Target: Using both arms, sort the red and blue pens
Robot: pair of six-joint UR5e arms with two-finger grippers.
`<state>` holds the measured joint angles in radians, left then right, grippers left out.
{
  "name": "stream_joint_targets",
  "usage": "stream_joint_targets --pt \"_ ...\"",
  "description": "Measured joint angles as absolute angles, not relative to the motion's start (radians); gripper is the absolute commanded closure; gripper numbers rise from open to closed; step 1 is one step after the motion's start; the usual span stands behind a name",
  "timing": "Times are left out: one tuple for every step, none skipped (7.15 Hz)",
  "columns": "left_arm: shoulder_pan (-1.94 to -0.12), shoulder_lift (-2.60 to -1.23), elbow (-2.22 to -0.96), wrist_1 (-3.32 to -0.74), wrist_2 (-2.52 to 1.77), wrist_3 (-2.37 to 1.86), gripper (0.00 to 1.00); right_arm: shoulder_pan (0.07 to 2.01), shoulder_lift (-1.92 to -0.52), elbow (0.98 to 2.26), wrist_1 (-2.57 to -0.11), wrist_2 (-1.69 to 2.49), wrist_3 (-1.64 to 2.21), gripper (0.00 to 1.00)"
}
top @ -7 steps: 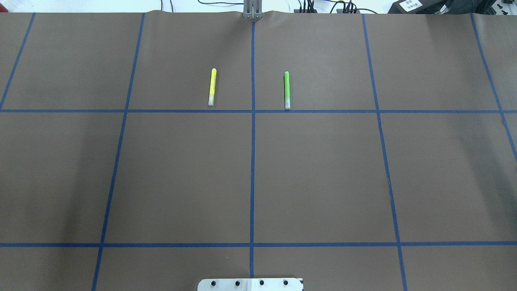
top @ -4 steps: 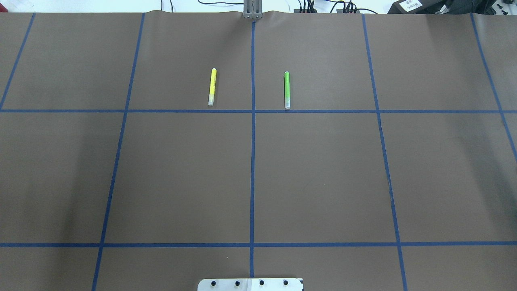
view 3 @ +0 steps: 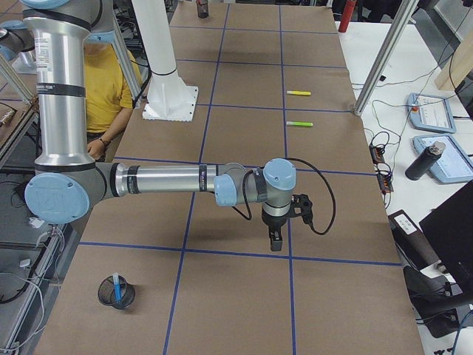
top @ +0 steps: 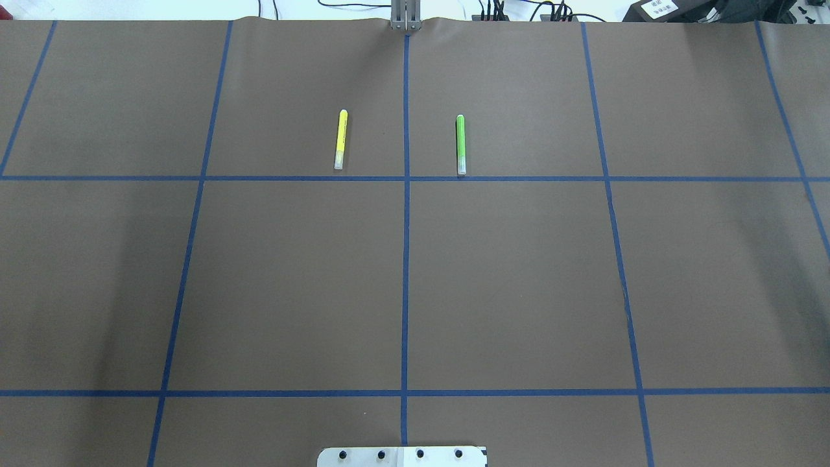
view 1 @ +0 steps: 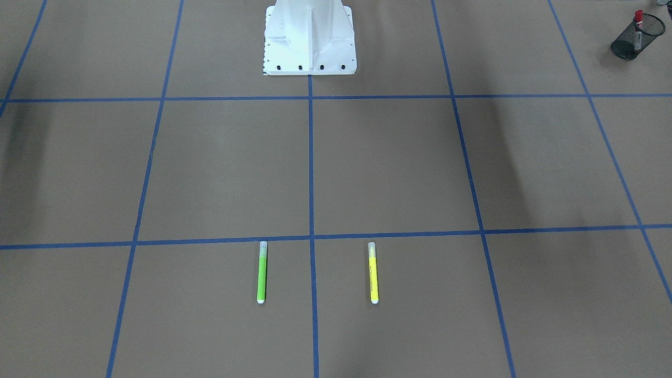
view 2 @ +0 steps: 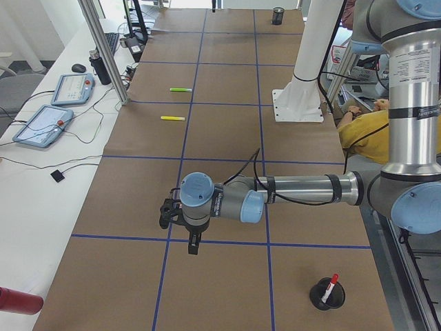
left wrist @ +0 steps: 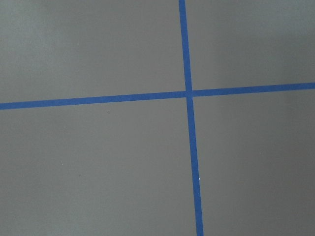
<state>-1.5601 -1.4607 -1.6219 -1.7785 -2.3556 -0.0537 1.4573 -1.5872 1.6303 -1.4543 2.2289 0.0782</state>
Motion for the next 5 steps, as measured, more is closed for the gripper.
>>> stream_joint_targets --pt "-1.560 -1.455 -1.622 -1.779 -2.356 -0.054 0.00 1.457 -1.588 1.630 -1.450 2.229 0.078 0.00" --pt "-1.560 -1.449 -1.623 -1.779 -2.356 -0.054 0.00 1.457 -1.588 1.629 -1.447 2.229 0.078 0.00" --pt "-1.560 -1.446 -1.623 -1.778 -2.356 -0.054 0.00 1.457 -1.588 1.630 -1.445 2.229 0.078 0.00" --pt "-1.560 -1.446 -1.623 -1.778 -2.356 -0.054 0.00 1.457 -1.588 1.630 -1.444 2.229 0.078 0.00" --pt "-1.560 -1.445 -1.623 -1.779 -2.356 -0.054 0.00 1.457 -1.588 1.630 -1.444 2.229 0.078 0.00"
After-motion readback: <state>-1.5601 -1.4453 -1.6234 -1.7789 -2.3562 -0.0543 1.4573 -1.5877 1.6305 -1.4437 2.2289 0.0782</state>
